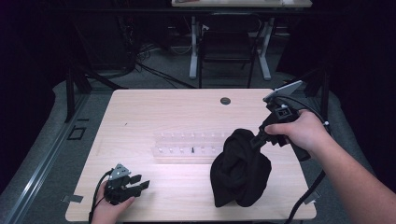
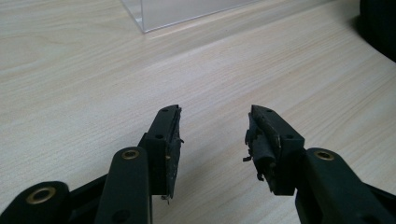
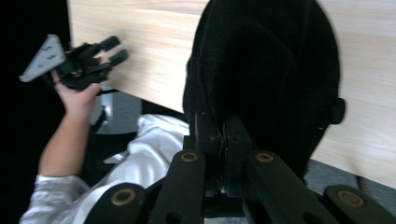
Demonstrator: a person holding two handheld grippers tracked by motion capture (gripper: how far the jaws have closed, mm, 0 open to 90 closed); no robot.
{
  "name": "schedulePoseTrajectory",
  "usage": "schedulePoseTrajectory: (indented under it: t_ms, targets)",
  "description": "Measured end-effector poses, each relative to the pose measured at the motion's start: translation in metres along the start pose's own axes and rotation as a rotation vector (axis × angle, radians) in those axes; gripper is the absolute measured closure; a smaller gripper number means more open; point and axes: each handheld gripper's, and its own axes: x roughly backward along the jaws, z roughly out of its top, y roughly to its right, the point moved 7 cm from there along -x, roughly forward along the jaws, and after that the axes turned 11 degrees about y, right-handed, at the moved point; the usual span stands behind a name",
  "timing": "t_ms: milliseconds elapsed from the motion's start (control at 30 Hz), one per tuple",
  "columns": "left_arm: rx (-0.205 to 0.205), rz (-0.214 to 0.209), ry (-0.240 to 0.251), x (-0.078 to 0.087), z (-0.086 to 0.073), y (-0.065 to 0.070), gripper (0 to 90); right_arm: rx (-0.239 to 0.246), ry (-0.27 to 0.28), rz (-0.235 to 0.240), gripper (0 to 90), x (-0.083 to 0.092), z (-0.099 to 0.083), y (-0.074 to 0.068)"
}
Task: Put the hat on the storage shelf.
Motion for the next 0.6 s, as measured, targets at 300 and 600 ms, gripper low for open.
schedulePoseTrajectory:
  t_ms: [300,600]
  targets:
    - [0.005,0.001,0.001,0.000,0.000,0.000,53.9,-0.005,0.040,0.113,88.0,0.013,0.003,-0.004]
    - [0.005,-0.002,0.000,-0.001,0.000,0.000,53.7,-0.013,0.126,0.177,88.1,0.041,0.014,-0.012]
